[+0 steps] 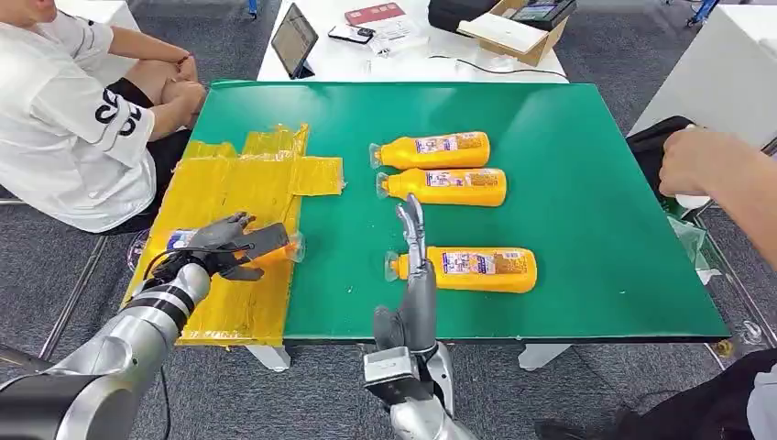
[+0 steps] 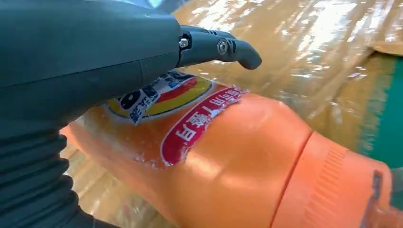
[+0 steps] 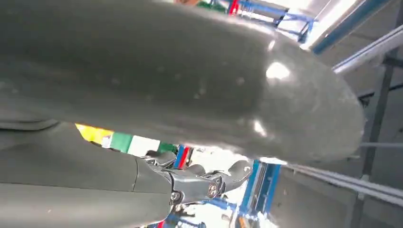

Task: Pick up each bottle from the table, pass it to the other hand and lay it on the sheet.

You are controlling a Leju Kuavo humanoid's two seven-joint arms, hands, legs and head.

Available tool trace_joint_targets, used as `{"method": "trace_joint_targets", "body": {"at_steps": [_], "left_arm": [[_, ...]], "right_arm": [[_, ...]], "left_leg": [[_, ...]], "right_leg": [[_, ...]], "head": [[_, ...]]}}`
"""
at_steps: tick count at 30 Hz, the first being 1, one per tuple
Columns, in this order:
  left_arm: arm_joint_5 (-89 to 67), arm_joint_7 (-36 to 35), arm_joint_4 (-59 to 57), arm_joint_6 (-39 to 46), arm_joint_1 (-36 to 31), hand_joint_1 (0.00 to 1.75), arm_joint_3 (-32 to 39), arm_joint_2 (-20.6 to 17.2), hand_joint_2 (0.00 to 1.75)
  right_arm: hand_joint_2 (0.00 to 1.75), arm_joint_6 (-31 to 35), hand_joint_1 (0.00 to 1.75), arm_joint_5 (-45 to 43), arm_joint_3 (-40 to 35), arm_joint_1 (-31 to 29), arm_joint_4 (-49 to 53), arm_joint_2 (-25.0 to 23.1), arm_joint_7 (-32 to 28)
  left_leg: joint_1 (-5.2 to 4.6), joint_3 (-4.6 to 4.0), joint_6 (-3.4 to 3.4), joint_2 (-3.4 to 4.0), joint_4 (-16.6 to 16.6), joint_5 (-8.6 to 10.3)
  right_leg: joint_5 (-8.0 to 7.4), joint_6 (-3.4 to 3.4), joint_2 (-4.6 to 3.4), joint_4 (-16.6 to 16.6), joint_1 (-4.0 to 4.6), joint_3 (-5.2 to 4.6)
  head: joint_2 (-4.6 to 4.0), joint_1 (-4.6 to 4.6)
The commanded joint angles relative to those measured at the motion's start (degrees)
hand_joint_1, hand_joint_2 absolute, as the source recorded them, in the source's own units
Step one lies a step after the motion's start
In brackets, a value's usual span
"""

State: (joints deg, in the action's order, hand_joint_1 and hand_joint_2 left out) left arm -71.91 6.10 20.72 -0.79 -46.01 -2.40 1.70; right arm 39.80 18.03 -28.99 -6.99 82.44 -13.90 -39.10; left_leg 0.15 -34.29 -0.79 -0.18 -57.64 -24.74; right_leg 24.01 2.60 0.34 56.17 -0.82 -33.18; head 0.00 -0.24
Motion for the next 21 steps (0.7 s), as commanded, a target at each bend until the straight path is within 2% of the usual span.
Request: {"method": "trace_joint_targets", "body": {"at_steps": [1, 4, 8, 11, 14, 17, 19, 20, 21], "left_arm": [[2.2, 1.1, -4.1, -1.5, -0.8, 0.0, -0.1, 1.8, 0.0], [10.0, 7.0, -3.9, -5.9, 0.1, 0.0, 4.3, 2.2, 0.0], [16.3, 14.1, -2.7, -8.3, 1.7, 0.0, 5.8, 1.7, 0.0], [23.5, 15.8, -1.0, -5.4, 2.4, 0.0, 9.1, 3.0, 0.0], [31.4, 18.1, 3.2, 11.1, 3.8, 0.0, 12.0, 6.2, 0.0], [39.6, 27.6, 7.8, 28.6, 6.1, 0.0, 15.6, 8.6, 0.0], [45.4, 33.9, 10.7, 37.8, 7.9, 0.0, 14.8, 9.0, 0.0], [46.8, 33.9, 14.8, 40.8, 10.1, 0.0, 11.7, 8.4, 0.0], [46.9, 33.9, 16.3, 40.8, 10.8, 0.0, 11.8, 8.6, 0.0]], "right_arm": [[0.0, 0.2, 0.0, 0.3, 4.1, -0.2, -1.8, -0.7, -0.7], [0.0, 0.2, 0.0, -0.3, 3.4, -0.7, -2.5, -0.3, -0.9], [0.0, 0.2, 0.0, -1.2, 2.4, -1.3, -4.0, 0.3, -0.9], [0.0, 0.2, 0.0, -1.5, 0.4, -1.9, -5.3, 1.5, -0.1], [0.0, 0.2, 0.0, -0.5, -1.2, -2.1, -6.2, 1.9, 1.4], [0.0, 0.2, 0.0, -0.1, -3.5, -3.2, -9.1, 1.9, 2.2], [0.0, 0.2, 0.0, -0.7, -4.6, -3.7, -11.1, 1.6, 1.7], [0.0, 0.2, 0.0, -1.0, -5.1, -4.1, -11.9, 1.4, 1.2], [0.0, 0.2, 0.0, -1.0, -5.1, -4.1, -12.0, 1.3, 1.2]], "left_leg": [[0.02, 0.11, 0.03, -0.05, 0.0, 0.01], [0.01, 0.13, 0.01, -0.06, 0.1, 0.02], [0.0, 0.26, 0.02, 0.05, 0.1, 0.0], [-0.01, 0.24, 0.0, 0.07, 0.1, 0.01], [0.04, 0.2, 0.01, -0.03, 0.1, 0.02], [0.03, 0.1, 0.01, -0.01, 0.0, 0.01], [0.05, 0.13, 0.02, 0.01, 0.0, -0.04], [0.07, 0.17, 0.03, 0.04, 0.0, -0.08], [0.04, 0.13, 0.03, 0.08, 0.1, -0.05]], "right_leg": [[0.0, -0.08, 0.05, -0.1, 0.03, 0.13], [0.01, -0.07, 0.05, -0.1, 0.01, 0.15], [0.0, -0.09, -0.06, -0.1, 0.01, 0.26], [-0.03, -0.05, -0.08, -0.1, 0.0, 0.24], [0.0, -0.07, 0.03, -0.1, 0.05, 0.24], [0.0, -0.05, 0.01, -0.1, 0.04, 0.13], [0.03, -0.1, -0.02, -0.1, 0.06, 0.16], [0.06, -0.13, -0.05, -0.1, 0.08, 0.19], [0.02, -0.09, -0.09, -0.1, 0.06, 0.15]], "head": [[0.0, 0.0], [0.0, 0.0], [0.0, 0.0], [0.0, 0.0], [0.0, 0.0], [0.0, 0.02], [0.0, 0.0], [0.0, 0.02], [0.0, 0.0]]}}
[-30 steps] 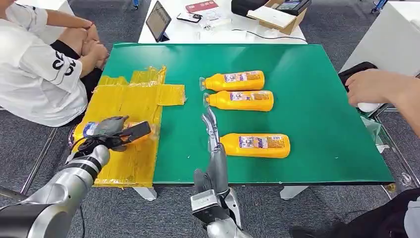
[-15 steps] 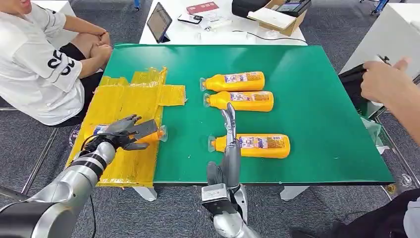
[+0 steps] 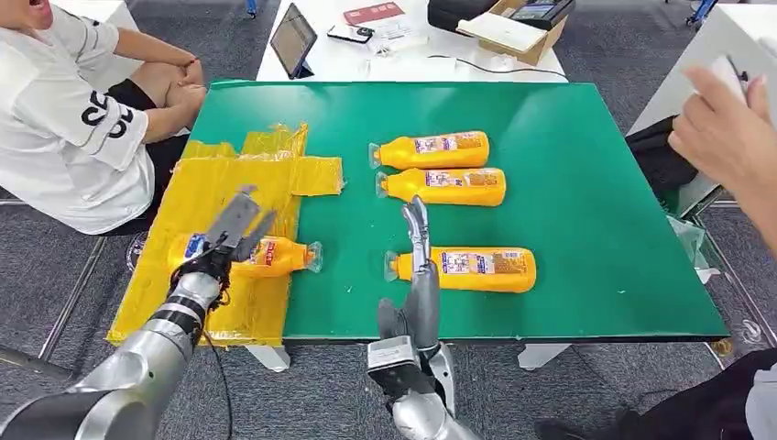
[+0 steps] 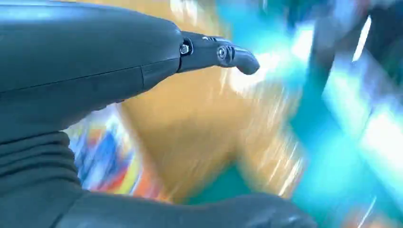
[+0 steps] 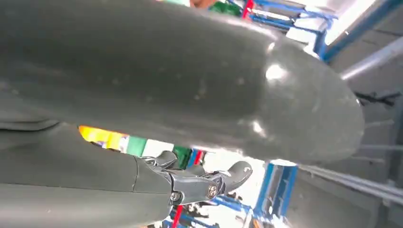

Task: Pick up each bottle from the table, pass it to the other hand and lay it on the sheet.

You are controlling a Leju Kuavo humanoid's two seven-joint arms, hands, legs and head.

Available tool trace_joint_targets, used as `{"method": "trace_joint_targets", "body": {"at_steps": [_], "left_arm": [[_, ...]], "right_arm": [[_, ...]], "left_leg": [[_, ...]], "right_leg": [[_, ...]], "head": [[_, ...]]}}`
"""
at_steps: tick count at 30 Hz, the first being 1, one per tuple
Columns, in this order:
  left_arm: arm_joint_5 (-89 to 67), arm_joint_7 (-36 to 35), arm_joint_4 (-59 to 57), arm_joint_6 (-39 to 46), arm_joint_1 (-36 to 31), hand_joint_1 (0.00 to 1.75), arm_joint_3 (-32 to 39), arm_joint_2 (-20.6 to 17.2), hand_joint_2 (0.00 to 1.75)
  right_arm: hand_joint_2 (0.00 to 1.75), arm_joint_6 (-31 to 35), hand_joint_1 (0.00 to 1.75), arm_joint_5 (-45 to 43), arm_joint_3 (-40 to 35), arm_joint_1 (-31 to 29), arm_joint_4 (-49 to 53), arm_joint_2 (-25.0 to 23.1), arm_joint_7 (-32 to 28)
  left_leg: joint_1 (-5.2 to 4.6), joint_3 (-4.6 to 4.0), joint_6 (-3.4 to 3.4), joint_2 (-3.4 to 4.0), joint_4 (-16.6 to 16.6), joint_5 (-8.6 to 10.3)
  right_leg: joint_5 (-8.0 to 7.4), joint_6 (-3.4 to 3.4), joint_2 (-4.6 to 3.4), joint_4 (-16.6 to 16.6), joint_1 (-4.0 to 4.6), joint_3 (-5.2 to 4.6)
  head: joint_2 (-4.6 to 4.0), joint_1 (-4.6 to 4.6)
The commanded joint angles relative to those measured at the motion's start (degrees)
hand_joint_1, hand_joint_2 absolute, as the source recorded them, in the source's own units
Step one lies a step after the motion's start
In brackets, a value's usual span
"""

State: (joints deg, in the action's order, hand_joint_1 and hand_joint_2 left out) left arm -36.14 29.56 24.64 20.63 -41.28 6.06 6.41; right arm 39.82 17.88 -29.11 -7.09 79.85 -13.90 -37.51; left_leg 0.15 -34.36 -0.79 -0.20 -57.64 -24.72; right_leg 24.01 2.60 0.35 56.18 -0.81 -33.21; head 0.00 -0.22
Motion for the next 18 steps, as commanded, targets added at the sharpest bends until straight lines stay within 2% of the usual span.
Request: {"method": "trace_joint_targets", "body": {"at_steps": [1, 4, 5, 6, 8, 9, 11, 14, 18], "left_arm": [[11.2, 10.4, 12.4, 19.4, 6.0, 0.0, 3.3, 3.9, 0.0], [11.2, 10.4, 12.4, 19.4, 6.0, 0.0, 3.3, 3.9, 0.0], [9.0, 10.4, 17.4, 19.4, 8.1, 0.0, 4.3, 4.7, 0.0], [11.6, 10.4, 19.8, 19.4, 9.4, 0.0, 3.0, 5.6, 0.0], [20.2, 10.4, 25.1, 18.4, 13.0, 0.0, -3.3, 5.3, 0.0], [24.8, 10.4, 28.2, 16.3, 15.5, 0.0, -6.7, 5.5, 1.75], [28.0, 10.4, 30.5, 14.4, 18.9, 0.0, -9.6, 6.3, 1.75], [32.2, 10.4, 39.7, 13.2, 27.7, 0.0, -13.1, 6.7, 1.75], [28.2, 10.4, 46.0, 15.4, 34.0, 0.0, -16.8, 4.7, 1.75]], "right_arm": [[0.0, 0.2, 0.0, -0.9, -5.0, -4.0, -9.4, 1.3, -0.4], [0.0, 0.2, 0.0, -0.9, -5.0, -4.0, -9.4, 1.3, -0.4], [0.0, 0.2, 0.0, -1.0, -5.4, -4.2, -9.3, 1.5, -0.3], [1.75, 0.2, 0.0, -0.7, -5.6, -4.5, -9.6, 1.8, 0.0], [1.75, 0.2, 0.0, 1.3, -6.0, -4.9, -9.7, 2.7, 2.1], [1.75, 0.2, 0.0, 3.0, -5.6, -5.1, -9.4, 3.7, 3.7], [1.75, -0.1, 0.0, 5.4, -4.3, -5.1, -8.4, 5.6, 7.0], [1.75, -0.6, 0.0, 12.3, 1.4, -3.6, -6.1, 8.8, 14.2], [1.75, -3.0, 0.0, 21.0, 7.6, -3.0, -5.9, 11.7, 20.5]], "left_leg": [[0.03, 0.24, 0.04, 0.16, 0.1, -0.09], [0.05, 0.16, 0.05, 0.09, 0.0, -0.09], [0.06, 0.14, 0.05, 0.02, 0.0, -0.08], [0.07, 0.11, 0.05, 0.05, 0.0, -0.08], [0.06, 0.08, 0.03, 0.14, 0.0, -0.11], [0.03, -0.02, 0.01, 0.14, 0.0, -0.07], [0.0, 0.07, 0.01, 0.08, 0.1, -0.09], [-0.02, 0.15, -0.01, -0.03, 0.2, -0.06], [-0.03, 0.0, -0.03, -0.02, 0.0, -0.14]], "right_leg": [[0.03, -0.1, -0.16, -0.1, 0.04, 0.2], [0.05, -0.1, -0.08, -0.1, 0.06, 0.14], [0.06, -0.11, -0.01, -0.1, 0.07, 0.15], [0.04, -0.11, -0.05, -0.1, 0.08, 0.12], [0.04, -0.11, -0.14, -0.1, 0.07, 0.07], [0.0, -0.06, -0.14, -0.1, 0.03, -0.04], [0.05, -0.06, -0.09, -0.1, 0.01, 0.06], [0.06, -0.04, 0.04, -0.3, -0.02, 0.18], [0.09, -0.02, 0.03, -0.2, -0.02, 0.05]], "head": [[0.0, -0.02], [0.0, -0.02], [0.0, -0.02], [0.0, -0.02], [0.0, -0.02], [0.0, -0.02], [0.0, -0.02], [0.0, -0.02], [0.0, -0.02]]}}
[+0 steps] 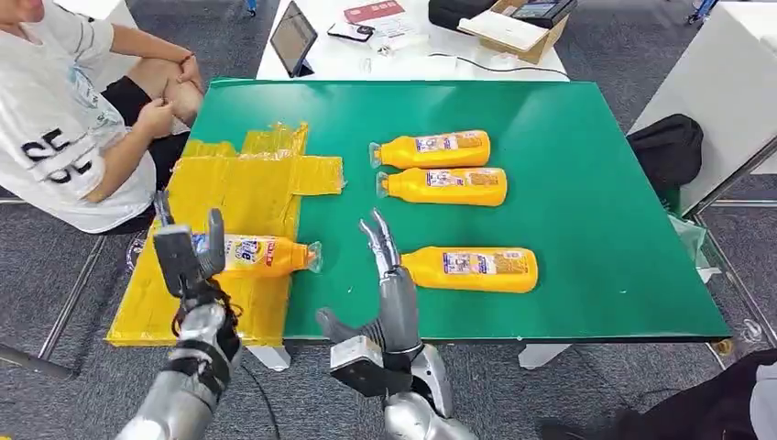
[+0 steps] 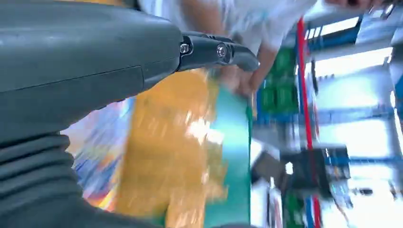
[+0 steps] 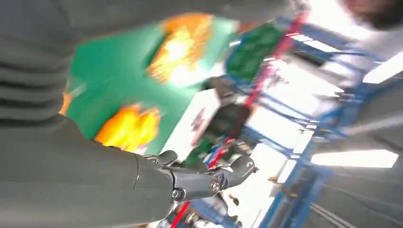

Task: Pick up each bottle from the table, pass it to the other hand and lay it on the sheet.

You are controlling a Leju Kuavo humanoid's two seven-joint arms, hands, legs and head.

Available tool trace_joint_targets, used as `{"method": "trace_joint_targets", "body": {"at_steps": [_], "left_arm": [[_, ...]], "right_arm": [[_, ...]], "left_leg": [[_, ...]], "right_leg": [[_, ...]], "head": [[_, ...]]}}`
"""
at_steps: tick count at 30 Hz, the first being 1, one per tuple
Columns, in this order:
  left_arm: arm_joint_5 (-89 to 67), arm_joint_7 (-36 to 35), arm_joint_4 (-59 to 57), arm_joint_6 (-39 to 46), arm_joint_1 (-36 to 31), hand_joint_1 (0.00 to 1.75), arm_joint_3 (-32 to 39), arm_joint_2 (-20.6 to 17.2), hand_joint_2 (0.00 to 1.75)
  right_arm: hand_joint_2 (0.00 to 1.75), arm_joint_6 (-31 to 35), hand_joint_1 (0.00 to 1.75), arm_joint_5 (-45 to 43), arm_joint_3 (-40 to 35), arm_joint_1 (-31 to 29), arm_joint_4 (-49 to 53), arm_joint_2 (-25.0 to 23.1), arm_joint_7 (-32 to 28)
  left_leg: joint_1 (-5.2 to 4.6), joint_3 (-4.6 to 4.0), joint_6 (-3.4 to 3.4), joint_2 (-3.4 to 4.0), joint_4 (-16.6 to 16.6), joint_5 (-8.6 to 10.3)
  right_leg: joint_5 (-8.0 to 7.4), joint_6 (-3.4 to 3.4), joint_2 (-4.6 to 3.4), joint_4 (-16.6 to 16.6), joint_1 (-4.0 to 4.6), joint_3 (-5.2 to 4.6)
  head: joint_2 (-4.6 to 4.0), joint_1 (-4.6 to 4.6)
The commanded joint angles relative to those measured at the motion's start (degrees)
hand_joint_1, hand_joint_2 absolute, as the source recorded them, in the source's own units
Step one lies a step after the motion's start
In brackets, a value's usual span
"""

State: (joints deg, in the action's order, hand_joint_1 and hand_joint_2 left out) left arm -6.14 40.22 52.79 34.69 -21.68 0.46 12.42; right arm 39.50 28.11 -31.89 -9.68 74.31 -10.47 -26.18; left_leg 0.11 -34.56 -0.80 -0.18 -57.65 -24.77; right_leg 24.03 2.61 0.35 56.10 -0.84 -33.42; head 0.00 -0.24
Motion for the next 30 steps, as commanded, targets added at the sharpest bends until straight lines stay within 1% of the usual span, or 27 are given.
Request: {"method": "trace_joint_targets", "body": {"at_steps": [1, 2, 3, 5, 6, 7, 9, 11, 12, 13, 15, 17, 19, 20, 21, 23, 24, 27, 28, 30], "left_arm": [[-3.2, -0.4, 18.3, 1.5, 15.4, 0.0, -11.8, -1.6, 1.75], [-6.6, -0.8, 18.8, 2.5, 16.3, 0.0, -12.6, -2.0, 1.75], [-6.7, -0.8, 18.9, 2.3, 16.6, 0.0, -12.5, -1.9, 1.75], [-8.5, -1.1, 18.5, 2.5, 16.6, 0.0, -13.1, -2.3, 1.75], [-9.5, -1.1, 19.3, 1.9, 17.5, 0.0, -13.4, -2.2, 1.75], [-10.9, -1.2, 19.6, 2.3, 17.9, 0.0, -13.9, -2.3, 1.75], [-14.7, -2.2, 21.3, 2.0, 19.6, 0.0, -16.1, -2.1, 1.75], [-16.5, -2.6, 22.0, 2.8, 20.4, 0.0, -17.3, -1.5, 1.75], [-15.8, -3.4, 22.2, 0.9, 20.6, 0.0, -18.3, -1.2, 1.75], [-15.9, -3.3, 22.3, 1.0, 20.8, 0.0, -18.8, -0.8, 1.75], [-12.1, -3.5, 21.5, -3.9, 20.4, 0.0, -20.7, -1.0, 1.75], [-11.5, -3.5, 20.9, -4.8, 20.2, 0.0, -21.2, -1.0, 1.75], [-11.5, -3.5, 20.9, -4.8, 20.2, 0.0, -21.2, -1.0, 1.75], [-11.0, -3.5, 20.5, -5.4, 20.1, 0.0, -21.3, -1.0, 1.75], [-10.6, -3.6, 20.0, -6.3, 20.0, 0.0, -21.5, -0.9, 1.75], [-10.5, -3.6, 19.1, -6.7, 19.7, 0.0, -21.9, -0.8, 1.75], [-10.1, -3.8, 18.5, -7.0, 19.5, 0.0, -21.9, -0.6, 1.75], [-10.0, -3.8, 18.3, -7.1, 19.4, 0.0, -21.9, -0.5, 1.75], [-10.0, -3.8, 18.3, -7.1, 19.4, 0.0, -21.9, -0.5, 1.75], [-9.9, -3.8, 18.2, -7.5, 19.2, 0.0, -22.2, -0.6, 1.75]], "right_arm": [[1.75, -2.7, 0.0, 11.6, 11.9, -0.5, -0.3, 8.8, 9.8], [1.75, -5.1, 0.0, 13.0, 13.6, -0.9, -0.9, 9.5, 12.0], [1.75, -5.8, 0.0, 13.0, 14.5, -1.0, -1.1, 9.4, 11.7], [1.75, -5.7, 0.0, 14.1, 15.3, -1.1, -1.6, 9.4, 12.0], [1.75, -6.4, 0.0, 15.6, 16.3, -1.0, -1.6, 9.7, 13.5], [1.75, -6.1, 0.0, 16.0, 16.9, -0.8, -1.4, 9.7, 13.7], [1.75, -8.7, 0.0, 20.6, 17.1, -1.0, -1.7, 11.2, 16.7], [1.75, -10.5, 0.0, 21.7, 17.1, -1.7, -2.7, 11.8, 18.0], [1.75, -13.8, 0.0, 23.2, 16.9, -2.5, -4.3, 12.6, 21.2], [1.75, -13.8, 0.0, 23.2, 17.2, -2.8, -4.7, 13.0, 21.1], [1.75, -20.1, 0.0, 25.5, 15.4, -5.5, -10.2, 14.7, 24.5], [1.75, -20.6, 0.0, 25.5, 15.2, -6.6, -12.7, 15.0, 24.2], [1.75, -20.6, 0.0, 25.5, 15.2, -6.6, -12.7, 15.0, 24.2], [1.75, -23.2, 0.0, 25.7, 14.4, -7.3, -14.6, 15.5, 24.9], [1.75, -25.0, 0.0, 26.4, 13.5, -7.8, -15.5, 16.4, 26.0], [1.75, -26.2, 0.0, 26.3, 13.4, -8.8, -17.9, 16.9, 26.8], [1.75, -25.7, 0.0, 26.2, 13.6, -9.5, -19.3, 16.8, 26.7], [1.75, -26.0, 0.0, 26.0, 13.4, -10.3, -20.3, 17.0, 26.5], [1.75, -26.0, 0.0, 26.0, 13.4, -10.3, -20.3, 17.0, 26.5], [1.75, -26.2, 0.0, 26.8, 12.9, -11.4, -21.5, 16.9, 27.5]], "left_leg": [[-0.02, 0.08, -0.01, 0.04, 0.1, -0.05], [-0.02, 0.15, -0.01, 0.03, 0.1, -0.1], [-0.01, 0.13, 0.01, -0.01, 0.1, -0.09], [-0.03, 0.03, 0.0, -0.13, 0.0, -0.06], [-0.03, -0.03, 0.0, -0.08, 0.0, -0.04], [-0.02, 0.06, 0.01, -0.06, 0.0, -0.08], [-0.01, 0.01, 0.0, 0.01, 0.0, -0.07], [-0.04, 0.0, -0.01, -0.08, 0.0, -0.04], [-0.03, 0.02, -0.01, -0.08, 0.0, -0.05], [-0.02, -0.02, -0.02, -0.04, 0.0, -0.05], [-0.02, 0.06, -0.03, 0.03, 0.0, -0.07], [-0.02, 0.04, -0.02, -0.01, 0.0, -0.06], [0.0, 0.13, 0.0, 0.02, 0.0, -0.08], [-0.01, 0.04, -0.01, 0.01, 0.0, -0.06], [-0.01, 0.14, 0.01, 0.03, 0.0, -0.11], [-0.02, 0.03, -0.01, 0.01, 0.0, -0.05], [0.0, 0.16, 0.01, 0.02, 0.1, -0.08], [-0.02, -0.01, -0.01, 0.02, 0.0, -0.05], [-0.02, 0.14, 0.0, 0.08, 0.0, -0.1], [-0.01, 0.03, -0.01, 0.03, 0.0, -0.06]], "right_leg": [[0.02, -0.03, -0.04, -0.1, -0.02, 0.09], [0.07, -0.05, -0.03, -0.1, -0.01, 0.2], [0.07, -0.07, 0.0, -0.1, 0.0, 0.17], [0.06, -0.06, 0.11, -0.1, -0.02, 0.08], [0.03, -0.05, 0.05, -0.1, -0.03, 0.0], [0.06, -0.08, 0.03, -0.1, -0.01, 0.11], [0.03, -0.06, -0.03, -0.1, 0.0, 0.02], [0.03, -0.04, 0.06, -0.1, -0.02, 0.01], [0.04, -0.04, 0.07, -0.1, -0.01, 0.04], [0.02, -0.03, 0.02, -0.1, 0.0, 0.01], [0.02, -0.03, -0.06, -0.1, -0.01, 0.07], [0.01, -0.04, -0.01, -0.1, -0.01, 0.08], [0.02, -0.07, -0.05, -0.1, 0.02, 0.16], [0.01, -0.05, -0.03, -0.1, 0.0, 0.08], [0.05, -0.09, -0.06, -0.1, 0.0, 0.18], [-0.01, -0.03, -0.04, -0.1, -0.01, 0.07], [0.01, -0.06, -0.05, -0.1, 0.01, 0.19], [-0.02, -0.02, -0.05, -0.1, -0.01, 0.02], [0.02, -0.06, -0.11, -0.1, 0.0, 0.15], [-0.01, -0.03, -0.06, -0.1, 0.01, 0.05]], "head": [[0.0, 0.02], [0.0, 0.0], [0.0, -0.02], [0.0, -0.02], [0.0, -0.02], [0.0, 0.0], [0.0, -0.02], [0.0, -0.02], [0.0, -0.02], [-0.02, -0.02], [0.0, -0.02], [0.0, -0.02], [0.0, -0.02], [-0.02, 0.02], [0.0, -0.02], [0.0, -0.02], [-0.02, -0.02], [0.0, -0.04], [0.0, -0.02], [0.0, -0.02]]}}
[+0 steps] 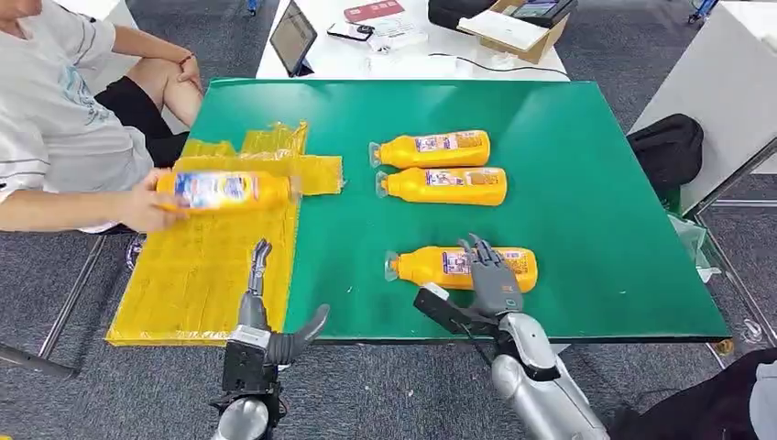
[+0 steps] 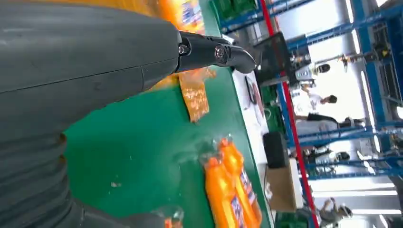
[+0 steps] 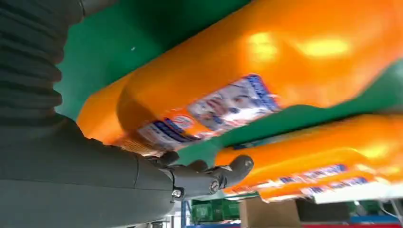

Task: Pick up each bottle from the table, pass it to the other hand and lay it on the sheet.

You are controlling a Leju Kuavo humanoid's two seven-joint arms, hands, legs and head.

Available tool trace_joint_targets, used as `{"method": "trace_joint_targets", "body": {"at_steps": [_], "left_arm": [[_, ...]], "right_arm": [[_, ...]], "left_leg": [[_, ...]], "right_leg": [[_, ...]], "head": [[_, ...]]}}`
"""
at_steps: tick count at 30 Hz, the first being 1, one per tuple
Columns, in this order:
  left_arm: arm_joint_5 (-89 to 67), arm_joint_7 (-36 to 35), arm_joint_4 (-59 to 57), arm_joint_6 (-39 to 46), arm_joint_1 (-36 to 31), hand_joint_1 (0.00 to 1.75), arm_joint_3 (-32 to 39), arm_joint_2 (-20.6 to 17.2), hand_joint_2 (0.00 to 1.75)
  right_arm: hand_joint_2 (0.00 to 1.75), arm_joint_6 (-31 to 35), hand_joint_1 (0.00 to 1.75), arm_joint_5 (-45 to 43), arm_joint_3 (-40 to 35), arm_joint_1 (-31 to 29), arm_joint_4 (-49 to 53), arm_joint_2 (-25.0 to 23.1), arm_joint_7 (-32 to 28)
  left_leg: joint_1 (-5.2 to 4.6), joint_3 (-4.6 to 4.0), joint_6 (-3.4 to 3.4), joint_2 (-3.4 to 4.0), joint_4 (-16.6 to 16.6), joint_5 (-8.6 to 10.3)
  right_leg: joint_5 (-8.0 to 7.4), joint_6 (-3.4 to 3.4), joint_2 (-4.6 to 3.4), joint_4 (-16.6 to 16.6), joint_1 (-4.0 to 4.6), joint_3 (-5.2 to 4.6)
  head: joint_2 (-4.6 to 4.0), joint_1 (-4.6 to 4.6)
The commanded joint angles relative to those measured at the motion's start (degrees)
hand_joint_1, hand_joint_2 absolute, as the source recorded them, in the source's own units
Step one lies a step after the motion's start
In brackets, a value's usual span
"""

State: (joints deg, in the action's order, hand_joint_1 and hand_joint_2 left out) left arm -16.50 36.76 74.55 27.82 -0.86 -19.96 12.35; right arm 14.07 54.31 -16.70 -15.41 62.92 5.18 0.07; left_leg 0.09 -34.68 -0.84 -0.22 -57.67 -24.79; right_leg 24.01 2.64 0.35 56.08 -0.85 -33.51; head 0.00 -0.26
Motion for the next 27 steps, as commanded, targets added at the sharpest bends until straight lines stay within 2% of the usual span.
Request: {"method": "trace_joint_targets", "body": {"at_steps": [1, 27], "left_arm": [[0.5, -0.5, -3.8, -0.7, -1.7, 0.0, -1.9, -0.5, 1.75], [1.6, -1.3, -3.9, -1.6, -1.5, 0.0, -2.0, -0.1, 1.75]], "right_arm": [[1.75, -0.6, 0.0, 1.3, -2.7, -6.2, -10.7, 1.2, 1.7], [1.75, -1.4, 0.0, 2.6, -3.3, -10.0, -12.4, 1.2, 2.5]], "left_leg": [[0.01, 0.28, 0.05, 0.09, 0.1, -0.07], [0.0, 0.17, 0.04, 0.08, 0.0, -0.05]], "right_leg": [[0.04, -0.1, -0.09, -0.1, 0.02, 0.25], [0.03, -0.08, -0.07, 0.0, 0.01, 0.14]], "head": [[0.0, 0.0], [-0.02, 0.0]]}}
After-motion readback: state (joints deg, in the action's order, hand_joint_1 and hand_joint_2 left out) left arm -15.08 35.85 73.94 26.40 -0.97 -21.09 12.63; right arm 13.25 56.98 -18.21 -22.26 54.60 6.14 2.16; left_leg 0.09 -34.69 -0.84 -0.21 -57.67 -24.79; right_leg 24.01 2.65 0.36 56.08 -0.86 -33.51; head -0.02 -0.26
